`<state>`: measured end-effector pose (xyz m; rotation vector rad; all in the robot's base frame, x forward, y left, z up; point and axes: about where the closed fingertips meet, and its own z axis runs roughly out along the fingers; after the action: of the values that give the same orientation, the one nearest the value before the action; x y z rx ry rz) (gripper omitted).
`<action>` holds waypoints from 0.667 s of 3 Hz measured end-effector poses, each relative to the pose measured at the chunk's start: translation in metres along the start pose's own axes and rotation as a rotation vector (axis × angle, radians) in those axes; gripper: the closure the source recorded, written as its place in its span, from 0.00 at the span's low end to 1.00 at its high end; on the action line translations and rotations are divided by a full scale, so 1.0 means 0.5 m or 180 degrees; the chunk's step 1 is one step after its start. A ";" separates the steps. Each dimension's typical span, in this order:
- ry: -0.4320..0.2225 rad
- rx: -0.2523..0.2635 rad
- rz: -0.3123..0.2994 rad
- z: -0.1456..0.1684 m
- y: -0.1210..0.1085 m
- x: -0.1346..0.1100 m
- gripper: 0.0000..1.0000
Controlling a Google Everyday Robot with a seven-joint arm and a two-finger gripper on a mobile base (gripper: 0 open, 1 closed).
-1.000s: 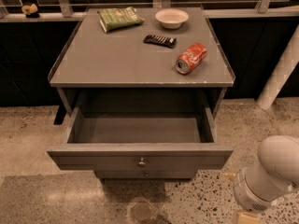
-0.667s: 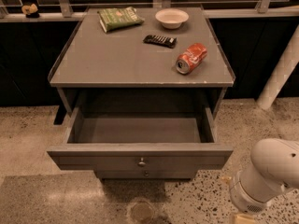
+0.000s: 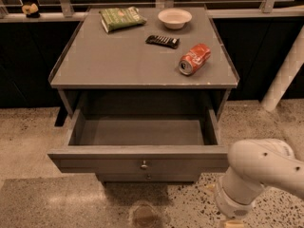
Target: Close top drawer
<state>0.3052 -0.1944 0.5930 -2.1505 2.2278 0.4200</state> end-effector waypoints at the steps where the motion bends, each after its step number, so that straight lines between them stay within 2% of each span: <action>1: 0.0282 -0.0199 -0.0735 0.062 0.013 -0.143 0.00; 2: 0.0437 -0.0049 -0.1115 0.119 0.005 -0.338 0.00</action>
Offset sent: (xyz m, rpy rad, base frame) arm 0.0062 0.2755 -0.0384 -0.0812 -0.1486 0.5085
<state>0.3012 -0.0167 0.5693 -2.5794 1.8486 0.2835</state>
